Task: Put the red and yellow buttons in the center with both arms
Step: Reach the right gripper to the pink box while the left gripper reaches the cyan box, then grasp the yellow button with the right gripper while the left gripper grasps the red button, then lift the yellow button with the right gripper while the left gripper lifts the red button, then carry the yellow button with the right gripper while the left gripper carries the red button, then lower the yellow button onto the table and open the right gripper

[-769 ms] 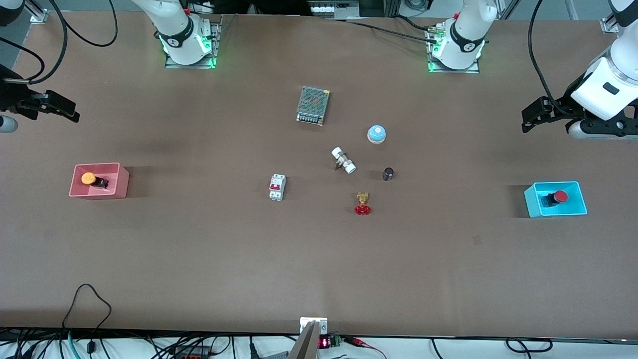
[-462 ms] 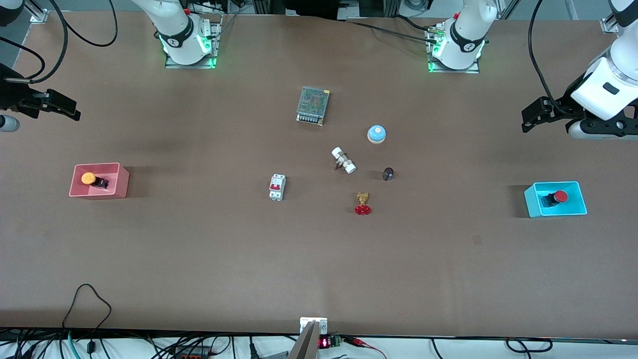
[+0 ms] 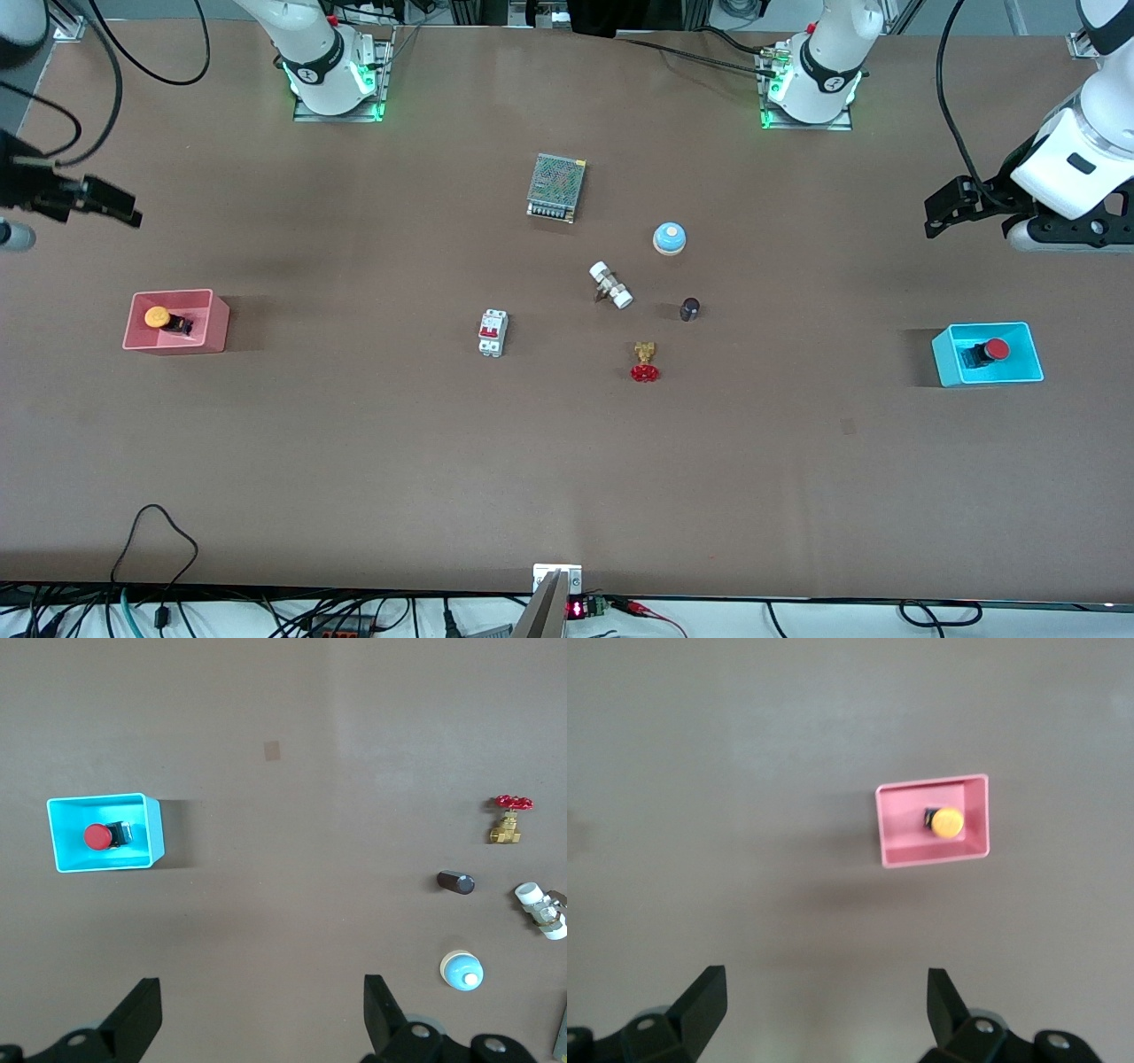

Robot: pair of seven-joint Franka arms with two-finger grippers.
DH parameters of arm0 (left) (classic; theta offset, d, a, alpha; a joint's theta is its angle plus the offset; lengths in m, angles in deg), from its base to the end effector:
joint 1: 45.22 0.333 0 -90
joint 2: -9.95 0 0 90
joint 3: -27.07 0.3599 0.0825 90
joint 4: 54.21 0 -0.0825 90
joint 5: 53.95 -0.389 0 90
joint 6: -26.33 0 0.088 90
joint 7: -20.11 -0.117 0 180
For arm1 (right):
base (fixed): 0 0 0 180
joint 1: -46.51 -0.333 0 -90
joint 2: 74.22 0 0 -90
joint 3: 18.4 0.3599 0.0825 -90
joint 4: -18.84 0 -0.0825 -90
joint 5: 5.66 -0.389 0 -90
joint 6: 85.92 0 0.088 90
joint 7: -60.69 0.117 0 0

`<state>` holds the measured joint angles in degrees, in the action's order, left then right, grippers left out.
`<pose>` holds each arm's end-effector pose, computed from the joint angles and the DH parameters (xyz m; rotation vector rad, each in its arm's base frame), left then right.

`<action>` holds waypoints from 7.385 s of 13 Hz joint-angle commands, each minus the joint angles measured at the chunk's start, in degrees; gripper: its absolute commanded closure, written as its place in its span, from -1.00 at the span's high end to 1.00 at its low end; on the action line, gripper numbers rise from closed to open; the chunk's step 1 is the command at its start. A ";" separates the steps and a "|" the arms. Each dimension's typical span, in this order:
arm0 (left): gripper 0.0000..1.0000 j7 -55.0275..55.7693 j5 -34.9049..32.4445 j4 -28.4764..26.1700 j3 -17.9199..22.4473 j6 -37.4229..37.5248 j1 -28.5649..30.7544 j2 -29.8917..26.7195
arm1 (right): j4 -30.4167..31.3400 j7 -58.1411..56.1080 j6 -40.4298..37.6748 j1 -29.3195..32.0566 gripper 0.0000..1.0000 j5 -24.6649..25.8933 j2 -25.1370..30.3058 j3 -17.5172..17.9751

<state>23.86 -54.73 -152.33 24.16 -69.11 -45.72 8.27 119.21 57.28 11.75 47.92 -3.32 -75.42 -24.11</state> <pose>0.5528 -0.0319 0.6150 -3.1254 -0.0071 0.0258 0.5627 -0.0741 0.5713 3.1024 -0.0900 -0.1111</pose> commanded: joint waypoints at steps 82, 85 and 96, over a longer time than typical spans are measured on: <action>-0.45 20.32 -7.38 -12.10 -30.14 -36.13 14.12 32.01 | -13.19 31.36 21.08 -25.49 1.00 -8.31 -38.10 0.87; -0.45 22.95 -19.49 -9.99 -29.17 -36.83 14.55 35.33 | -13.19 31.18 18.28 -25.14 1.00 -8.31 -31.34 0.61; -0.29 24.46 -19.95 -9.99 -29.26 -38.76 12.89 37.72 | -20.11 22.24 2.56 -18.21 1.00 -7.17 -17.87 0.08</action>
<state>46.92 -72.97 -163.56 -5.19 -107.77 -32.07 44.74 103.31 83.34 19.74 27.26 -10.67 -93.17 -24.54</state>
